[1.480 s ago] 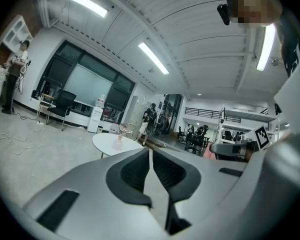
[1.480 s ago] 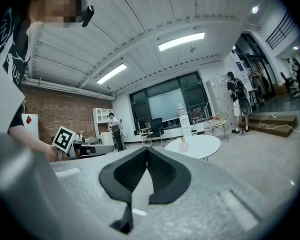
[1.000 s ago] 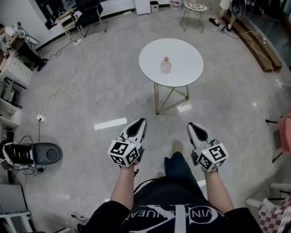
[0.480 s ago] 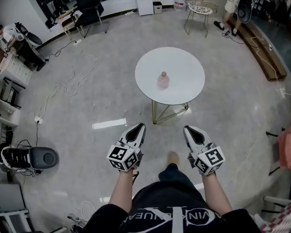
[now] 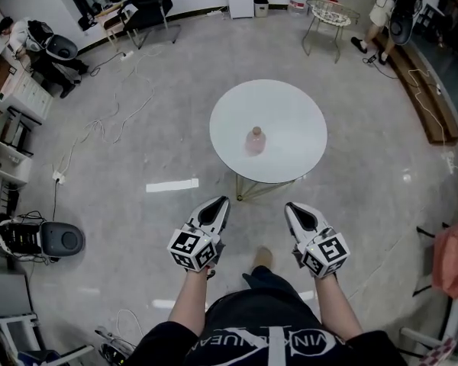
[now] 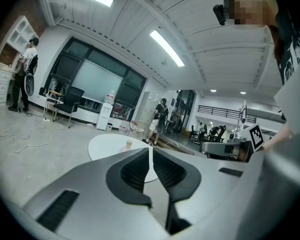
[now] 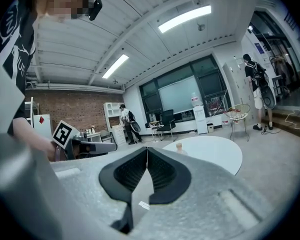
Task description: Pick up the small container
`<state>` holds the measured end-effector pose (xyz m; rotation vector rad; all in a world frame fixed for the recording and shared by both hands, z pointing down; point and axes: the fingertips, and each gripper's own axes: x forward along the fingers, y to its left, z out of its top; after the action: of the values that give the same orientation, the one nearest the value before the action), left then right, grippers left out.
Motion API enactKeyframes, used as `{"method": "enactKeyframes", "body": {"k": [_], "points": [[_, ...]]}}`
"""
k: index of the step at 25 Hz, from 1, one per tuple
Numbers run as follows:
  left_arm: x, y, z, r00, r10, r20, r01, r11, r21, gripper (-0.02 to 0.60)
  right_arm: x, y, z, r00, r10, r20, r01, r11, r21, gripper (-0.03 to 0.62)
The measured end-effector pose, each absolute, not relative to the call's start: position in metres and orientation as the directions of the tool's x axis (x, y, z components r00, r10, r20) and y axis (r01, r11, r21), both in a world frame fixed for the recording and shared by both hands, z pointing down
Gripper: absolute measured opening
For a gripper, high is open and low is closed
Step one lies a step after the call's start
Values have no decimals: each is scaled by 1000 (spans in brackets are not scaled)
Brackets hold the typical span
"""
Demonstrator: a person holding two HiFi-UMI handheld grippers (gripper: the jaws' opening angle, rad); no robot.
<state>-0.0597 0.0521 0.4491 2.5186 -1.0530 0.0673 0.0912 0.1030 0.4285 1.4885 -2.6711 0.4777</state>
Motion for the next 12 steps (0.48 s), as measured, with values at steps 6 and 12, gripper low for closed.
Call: {"method": "enactKeyframes", "body": {"k": [6,12], "points": [[-41,30,463,684,-695,222,-720,-597,354,28,107,78,443,-574,-792,207,-812,520,-263,6],[-21,17,472,680,-699,222,-721,-583,373,28,119,59,466,-592,-770,237,-800,529,-283,6]]}}
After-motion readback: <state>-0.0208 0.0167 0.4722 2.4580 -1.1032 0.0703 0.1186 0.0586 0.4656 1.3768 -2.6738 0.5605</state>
